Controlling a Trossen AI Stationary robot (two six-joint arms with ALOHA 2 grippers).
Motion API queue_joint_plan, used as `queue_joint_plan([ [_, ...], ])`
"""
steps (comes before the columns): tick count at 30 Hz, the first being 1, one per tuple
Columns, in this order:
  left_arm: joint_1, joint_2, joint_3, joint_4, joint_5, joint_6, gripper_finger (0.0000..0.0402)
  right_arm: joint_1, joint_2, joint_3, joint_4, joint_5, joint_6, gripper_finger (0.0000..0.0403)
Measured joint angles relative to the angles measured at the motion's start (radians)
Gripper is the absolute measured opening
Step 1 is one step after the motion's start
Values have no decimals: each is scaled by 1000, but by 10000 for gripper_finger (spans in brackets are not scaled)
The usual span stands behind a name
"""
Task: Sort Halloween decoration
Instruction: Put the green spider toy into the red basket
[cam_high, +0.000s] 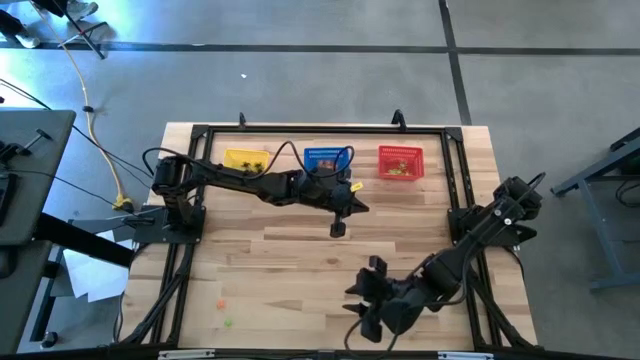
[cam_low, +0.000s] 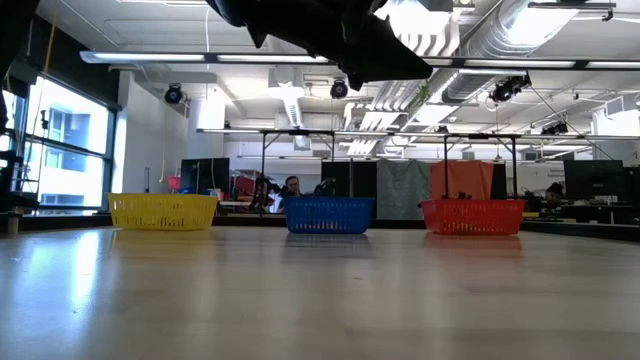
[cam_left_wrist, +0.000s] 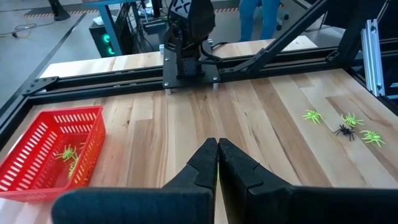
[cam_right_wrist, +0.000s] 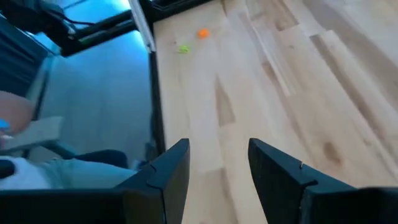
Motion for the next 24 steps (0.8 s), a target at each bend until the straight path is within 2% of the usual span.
queue_joint_plan([
  [8,0,0,0,0,0,0,0,-13,5,0,71,-38,153,160],
  [14,0,0,0,0,0,0,0,-33,5,0,19,-16,56,160],
  [18,0,0,0,0,0,0,0,-54,5,0,-39,-6,147,160],
  [24,0,0,0,0,0,-1,0,-77,5,0,-66,-71,233,160],
])
